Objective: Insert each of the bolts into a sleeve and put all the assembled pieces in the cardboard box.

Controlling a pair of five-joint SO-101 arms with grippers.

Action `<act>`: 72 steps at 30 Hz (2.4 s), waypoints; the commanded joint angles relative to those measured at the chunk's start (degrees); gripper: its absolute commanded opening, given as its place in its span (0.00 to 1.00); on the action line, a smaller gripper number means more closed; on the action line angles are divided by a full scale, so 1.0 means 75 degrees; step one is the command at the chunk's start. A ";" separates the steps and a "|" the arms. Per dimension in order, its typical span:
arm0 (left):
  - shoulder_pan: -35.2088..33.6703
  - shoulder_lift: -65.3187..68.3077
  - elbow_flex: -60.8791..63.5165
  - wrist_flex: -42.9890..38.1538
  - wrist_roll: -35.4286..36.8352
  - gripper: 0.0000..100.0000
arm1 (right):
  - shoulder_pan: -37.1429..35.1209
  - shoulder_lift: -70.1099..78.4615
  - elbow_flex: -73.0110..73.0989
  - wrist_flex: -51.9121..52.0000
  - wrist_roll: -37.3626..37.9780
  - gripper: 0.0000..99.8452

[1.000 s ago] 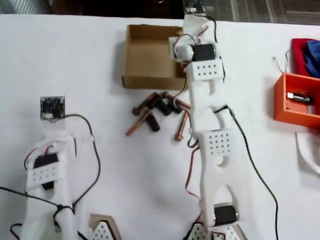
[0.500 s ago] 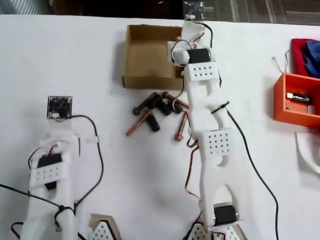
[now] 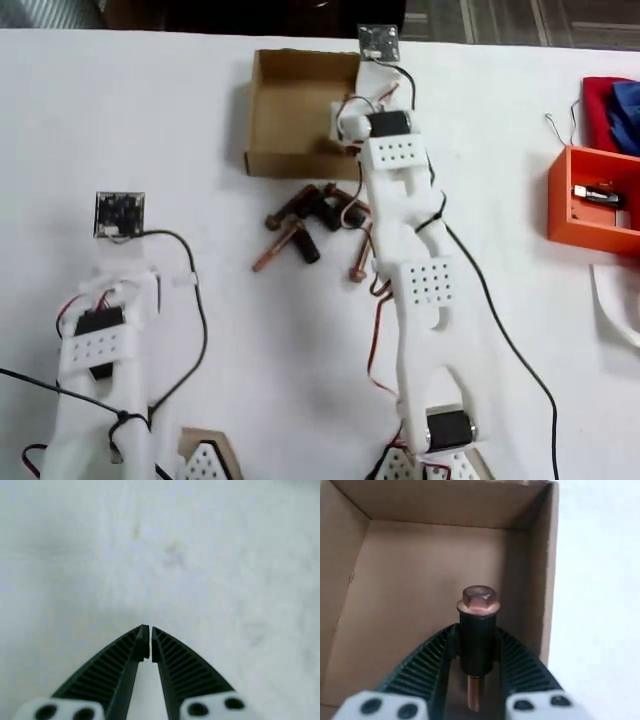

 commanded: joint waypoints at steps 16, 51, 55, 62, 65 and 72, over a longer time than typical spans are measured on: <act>0.0082 -0.0012 -0.0029 -0.0129 -0.0059 0.04 | -0.0041 0.0053 -0.0070 -0.0299 0.0047 0.02; 0.0082 -0.0012 -0.0029 -0.0129 -0.0059 0.04 | -0.0252 0.0182 -0.2063 0.0615 0.0105 0.10; 0.0082 -0.0012 -0.0029 -0.0129 -0.0059 0.04 | -0.0029 0.0182 -0.3106 0.1342 0.0105 0.10; 0.0082 -0.0012 -0.0029 -0.0141 -0.0059 0.04 | 0.0440 -0.0592 -0.3200 0.3487 0.0105 0.05; 0.0082 -0.0012 -0.0029 -0.0141 -0.0059 0.04 | 0.0416 -0.1366 -0.3177 0.4437 0.0188 0.05; 0.0082 -0.0023 -0.0029 -0.0141 -0.0059 0.04 | 0.0006 -0.2854 -0.2544 0.5456 0.1055 0.11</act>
